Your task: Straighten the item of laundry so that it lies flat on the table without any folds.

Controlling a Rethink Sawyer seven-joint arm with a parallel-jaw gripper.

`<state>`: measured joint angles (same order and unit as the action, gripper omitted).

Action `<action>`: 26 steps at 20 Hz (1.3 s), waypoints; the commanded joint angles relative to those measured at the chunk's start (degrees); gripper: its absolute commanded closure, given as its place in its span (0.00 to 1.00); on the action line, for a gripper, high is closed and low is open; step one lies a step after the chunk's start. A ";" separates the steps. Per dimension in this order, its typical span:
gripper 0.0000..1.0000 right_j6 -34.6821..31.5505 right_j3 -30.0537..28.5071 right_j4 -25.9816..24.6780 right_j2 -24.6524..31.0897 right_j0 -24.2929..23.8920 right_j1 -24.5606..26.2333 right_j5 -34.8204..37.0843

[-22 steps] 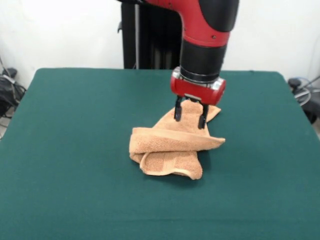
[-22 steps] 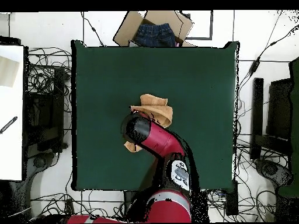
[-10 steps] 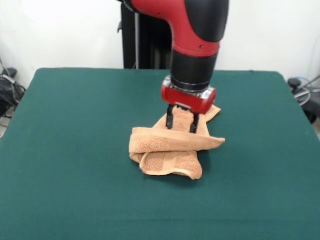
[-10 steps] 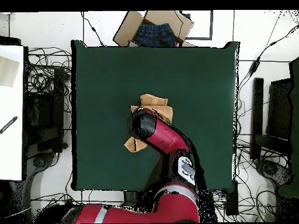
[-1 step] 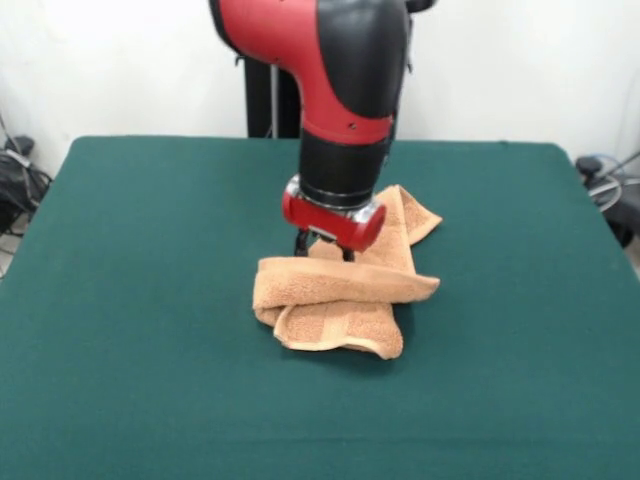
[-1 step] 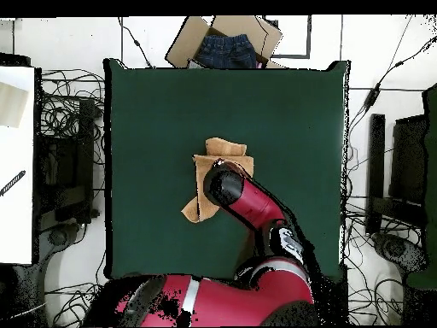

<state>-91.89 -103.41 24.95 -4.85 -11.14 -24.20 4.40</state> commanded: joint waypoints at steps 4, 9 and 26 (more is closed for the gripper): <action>0.00 -10.42 0.58 -3.77 8.28 -1.68 3.09 -4.58; 0.00 -10.15 1.41 -3.88 8.43 -1.92 3.44 -3.73; 1.00 -9.59 2.45 -6.29 7.84 -1.78 3.91 -4.55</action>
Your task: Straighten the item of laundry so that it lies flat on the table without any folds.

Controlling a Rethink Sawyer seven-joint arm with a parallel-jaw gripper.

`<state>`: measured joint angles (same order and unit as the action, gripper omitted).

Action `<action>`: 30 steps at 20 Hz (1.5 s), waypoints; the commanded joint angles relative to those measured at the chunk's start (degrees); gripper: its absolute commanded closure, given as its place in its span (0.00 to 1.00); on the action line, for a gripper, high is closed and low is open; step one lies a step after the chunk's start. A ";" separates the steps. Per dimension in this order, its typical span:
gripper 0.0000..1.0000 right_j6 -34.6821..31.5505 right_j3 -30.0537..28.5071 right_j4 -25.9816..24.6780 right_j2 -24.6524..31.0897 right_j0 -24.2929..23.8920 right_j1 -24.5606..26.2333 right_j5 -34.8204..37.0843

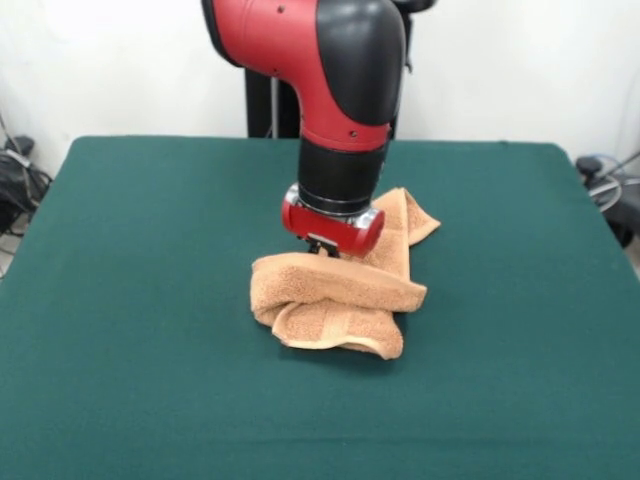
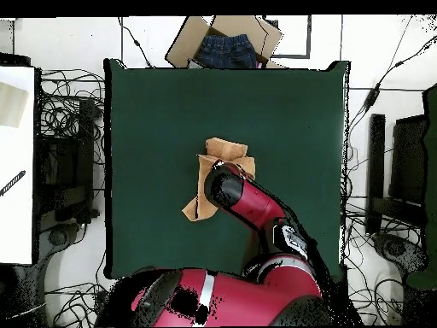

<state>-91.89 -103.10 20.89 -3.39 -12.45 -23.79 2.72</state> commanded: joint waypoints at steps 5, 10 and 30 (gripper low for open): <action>1.00 -9.60 2.38 -2.06 6.00 -0.11 3.49 -2.54; 1.00 -9.77 -0.75 -1.55 5.82 -0.16 -0.75 1.63; 1.00 -6.92 -17.56 -4.14 5.16 -1.25 -26.13 14.11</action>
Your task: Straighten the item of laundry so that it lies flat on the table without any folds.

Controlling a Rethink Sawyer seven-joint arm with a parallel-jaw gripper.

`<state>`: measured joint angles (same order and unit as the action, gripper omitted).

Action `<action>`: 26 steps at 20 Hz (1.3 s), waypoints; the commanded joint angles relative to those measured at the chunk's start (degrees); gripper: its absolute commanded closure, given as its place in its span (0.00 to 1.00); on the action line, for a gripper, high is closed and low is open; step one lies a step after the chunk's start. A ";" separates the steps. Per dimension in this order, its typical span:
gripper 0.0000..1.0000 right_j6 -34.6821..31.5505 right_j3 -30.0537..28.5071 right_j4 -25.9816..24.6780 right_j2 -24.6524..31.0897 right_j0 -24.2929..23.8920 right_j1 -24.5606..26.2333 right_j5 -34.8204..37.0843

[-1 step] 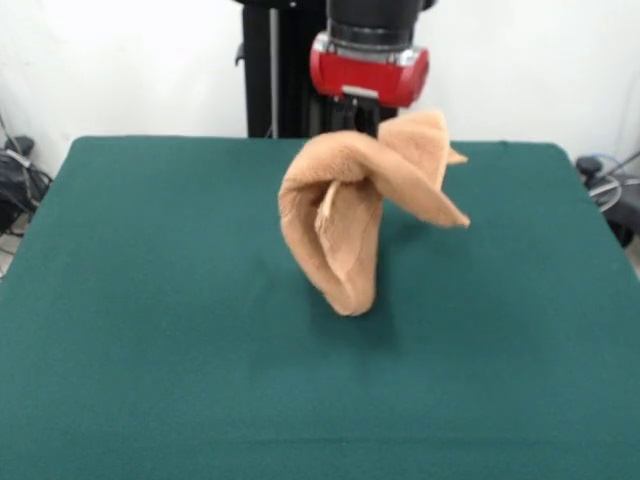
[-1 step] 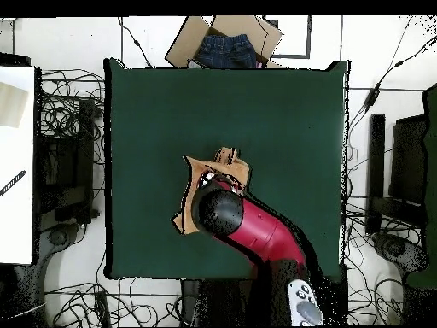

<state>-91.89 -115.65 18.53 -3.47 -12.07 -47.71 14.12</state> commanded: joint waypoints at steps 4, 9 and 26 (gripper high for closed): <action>1.00 -6.62 -5.82 -1.72 6.80 -2.89 -1.78 1.35; 1.00 -6.89 -6.56 -1.98 8.81 -4.39 -0.77 -0.71; 0.00 -8.65 -5.58 -1.90 4.18 -0.58 -1.68 1.16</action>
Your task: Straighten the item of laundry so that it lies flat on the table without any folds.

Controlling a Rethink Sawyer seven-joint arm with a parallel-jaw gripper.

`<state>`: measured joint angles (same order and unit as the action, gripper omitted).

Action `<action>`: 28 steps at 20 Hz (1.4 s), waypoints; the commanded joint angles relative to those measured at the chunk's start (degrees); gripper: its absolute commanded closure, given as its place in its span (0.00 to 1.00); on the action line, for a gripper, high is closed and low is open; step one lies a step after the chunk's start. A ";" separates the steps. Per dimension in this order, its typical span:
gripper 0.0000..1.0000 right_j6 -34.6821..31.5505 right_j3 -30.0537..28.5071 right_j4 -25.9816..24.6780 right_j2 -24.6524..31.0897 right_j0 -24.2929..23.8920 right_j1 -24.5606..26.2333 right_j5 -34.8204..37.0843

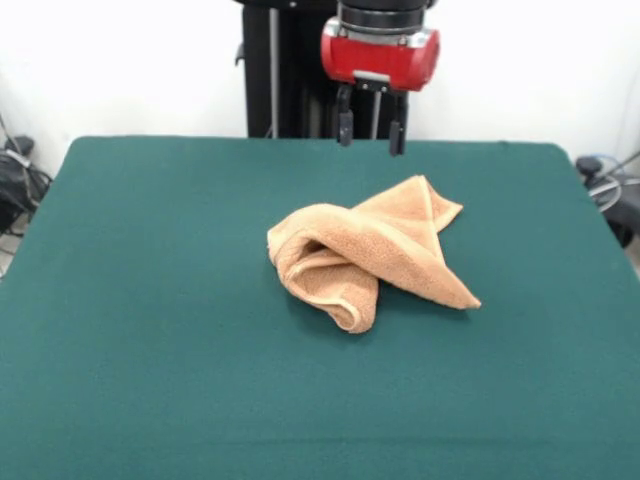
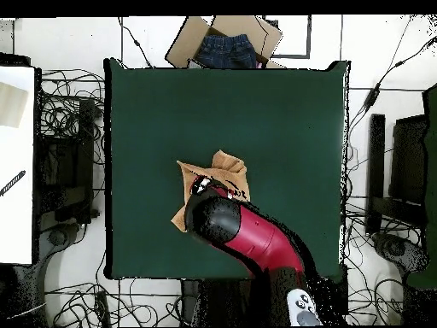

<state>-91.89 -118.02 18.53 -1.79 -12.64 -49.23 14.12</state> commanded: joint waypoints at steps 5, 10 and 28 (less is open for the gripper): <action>0.00 -8.04 -3.48 -1.59 4.41 -1.20 -0.05 0.94; 0.00 -10.33 -2.34 -0.18 3.19 0.16 0.60 2.13; 0.00 -13.13 13.24 3.39 -0.80 5.71 13.37 4.26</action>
<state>-91.89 -106.31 19.61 -6.51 -5.85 -40.83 21.40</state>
